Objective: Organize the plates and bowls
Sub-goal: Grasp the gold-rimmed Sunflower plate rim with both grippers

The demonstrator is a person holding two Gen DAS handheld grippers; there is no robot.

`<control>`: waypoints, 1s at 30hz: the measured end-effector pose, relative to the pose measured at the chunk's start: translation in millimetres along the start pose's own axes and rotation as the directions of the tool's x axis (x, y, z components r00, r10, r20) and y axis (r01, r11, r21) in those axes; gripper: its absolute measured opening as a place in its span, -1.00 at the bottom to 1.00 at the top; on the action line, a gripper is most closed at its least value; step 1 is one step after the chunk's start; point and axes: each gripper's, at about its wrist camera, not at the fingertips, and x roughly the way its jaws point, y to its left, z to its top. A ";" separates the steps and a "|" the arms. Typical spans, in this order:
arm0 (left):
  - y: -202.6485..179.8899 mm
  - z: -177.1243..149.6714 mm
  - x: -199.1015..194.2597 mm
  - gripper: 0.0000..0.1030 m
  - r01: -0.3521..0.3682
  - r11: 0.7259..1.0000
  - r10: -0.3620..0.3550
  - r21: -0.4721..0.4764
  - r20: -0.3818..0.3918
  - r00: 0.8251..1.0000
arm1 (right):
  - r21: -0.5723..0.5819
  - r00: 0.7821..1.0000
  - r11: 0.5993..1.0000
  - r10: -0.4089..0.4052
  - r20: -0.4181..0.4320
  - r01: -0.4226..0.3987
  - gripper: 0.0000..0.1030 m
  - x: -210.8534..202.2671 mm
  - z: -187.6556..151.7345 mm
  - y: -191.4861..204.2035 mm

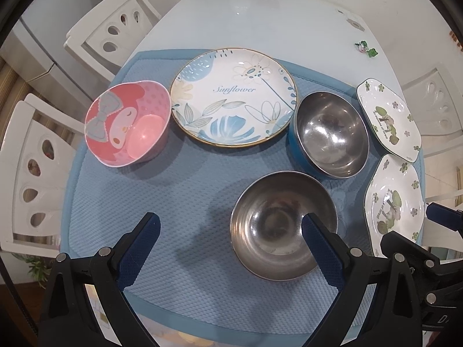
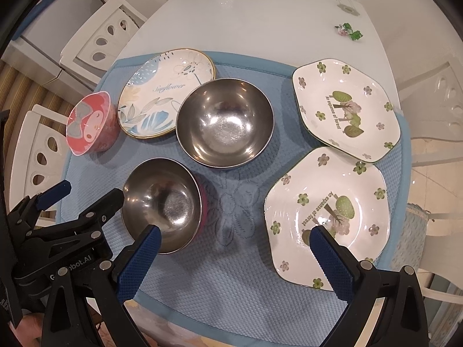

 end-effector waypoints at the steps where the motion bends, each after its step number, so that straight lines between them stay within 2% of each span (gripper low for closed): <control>1: 1.8 0.9 -0.5 0.90 0.004 1.000 -0.004 -0.001 -0.001 1.000 | -0.003 1.000 1.000 0.001 0.000 -0.001 0.98 -0.8 0.4 1.1; 5: 12.3 10.9 -4.7 0.90 0.018 1.000 -0.018 0.007 -0.003 1.000 | -0.025 1.000 1.000 0.017 0.014 -0.017 0.98 -10.3 5.8 7.2; 9: 33.2 46.0 -19.1 0.90 0.014 0.999 -0.016 0.049 0.047 0.999 | -0.052 0.997 0.999 0.013 0.071 -0.009 0.98 -37.6 26.1 11.0; 13: 52.1 94.4 -23.9 0.90 0.027 0.995 -0.034 0.095 0.069 0.997 | -0.077 0.989 0.996 0.048 0.142 -0.037 0.98 -71.5 69.5 7.7; 16: 60.4 131.0 -20.7 0.90 -0.029 0.987 0.013 0.157 0.100 0.995 | -0.120 0.986 0.993 0.015 0.167 0.005 0.98 -80.1 102.3 13.1; 17: 61.4 144.3 -15.1 0.90 -0.050 0.981 0.032 0.187 0.099 0.995 | -0.133 0.986 0.991 0.033 0.164 -0.012 0.98 -78.2 115.6 15.4; 19: 62.7 164.3 0.5 0.91 -0.027 0.974 0.014 0.225 0.061 0.998 | -0.138 0.985 0.986 0.108 0.136 -0.089 0.98 -65.1 140.0 16.9; 21: 67.3 180.5 21.3 0.91 0.000 0.972 -0.001 0.235 0.006 1.000 | -0.127 0.984 0.983 0.148 0.101 -0.135 0.98 -45.1 159.5 20.5; 25: 76.8 200.4 72.8 0.89 0.026 0.970 -0.003 0.241 -0.094 0.996 | -0.094 0.989 0.985 0.147 0.002 -0.147 0.98 20.2 193.5 24.1; 27: 78.2 202.7 97.7 0.89 0.020 0.965 0.016 0.263 -0.134 0.991 | -0.046 0.986 0.986 0.156 -0.058 -0.158 0.82 58.6 206.0 18.7; 29: 81.0 204.6 118.3 0.62 0.037 0.965 0.009 0.260 -0.172 0.985 | 0.002 0.979 0.984 0.178 -0.103 -0.179 0.67 86.3 211.3 11.9; 30: 82.6 205.2 131.1 0.56 0.053 0.965 -0.001 0.257 -0.199 0.980 | 0.023 0.974 0.981 0.192 -0.119 -0.191 0.62 98.1 213.0 9.1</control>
